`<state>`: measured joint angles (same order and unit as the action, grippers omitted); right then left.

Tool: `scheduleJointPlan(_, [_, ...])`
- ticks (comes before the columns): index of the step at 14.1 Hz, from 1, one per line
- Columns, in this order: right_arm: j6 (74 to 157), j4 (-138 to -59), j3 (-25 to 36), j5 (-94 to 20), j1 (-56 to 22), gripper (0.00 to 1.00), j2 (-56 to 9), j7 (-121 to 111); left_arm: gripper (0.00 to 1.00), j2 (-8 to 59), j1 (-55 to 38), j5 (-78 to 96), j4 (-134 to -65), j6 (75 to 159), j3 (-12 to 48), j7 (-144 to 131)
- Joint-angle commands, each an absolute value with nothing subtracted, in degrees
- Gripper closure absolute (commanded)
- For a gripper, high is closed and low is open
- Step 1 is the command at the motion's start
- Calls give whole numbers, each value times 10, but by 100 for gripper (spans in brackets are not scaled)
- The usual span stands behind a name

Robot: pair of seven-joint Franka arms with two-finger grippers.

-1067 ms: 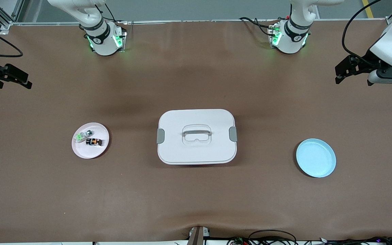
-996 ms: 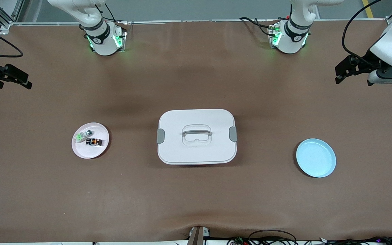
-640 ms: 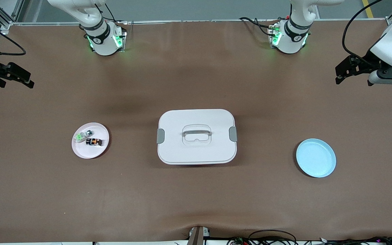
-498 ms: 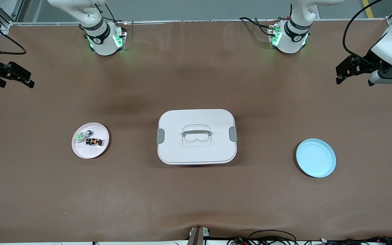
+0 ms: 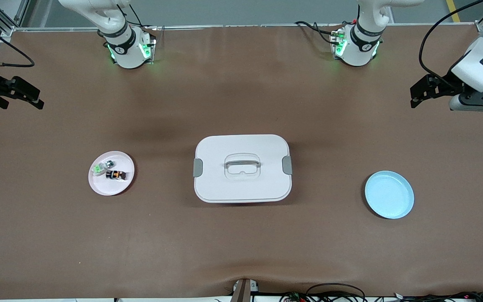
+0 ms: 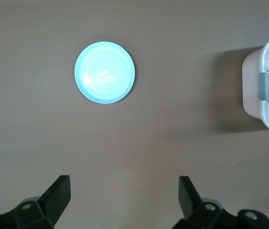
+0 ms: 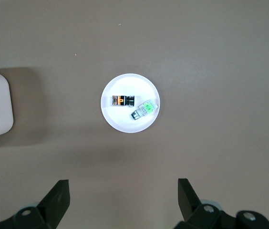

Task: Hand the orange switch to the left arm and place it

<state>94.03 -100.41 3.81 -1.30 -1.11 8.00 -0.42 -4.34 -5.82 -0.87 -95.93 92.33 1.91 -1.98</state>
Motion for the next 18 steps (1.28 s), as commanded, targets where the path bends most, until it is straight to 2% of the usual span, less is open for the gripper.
scheduleJointPlan(1, [940,-992,35,-19,-8,0,88,4,0,-39,-56,-1,-945,917,21,-6])
scheduleJointPlan(9, [911,-912,36,-14,-8,0,39,4,0,-40,-57,-2,-953,921,21,-6])
scheduleJointPlan(13, [909,-906,36,-20,-7,0,33,73,0,-40,-57,-2,-957,922,21,-6])
scheduleJointPlan(18, [909,-906,36,-18,-4,0,30,45,0,-41,-57,-1,-962,924,22,-6])
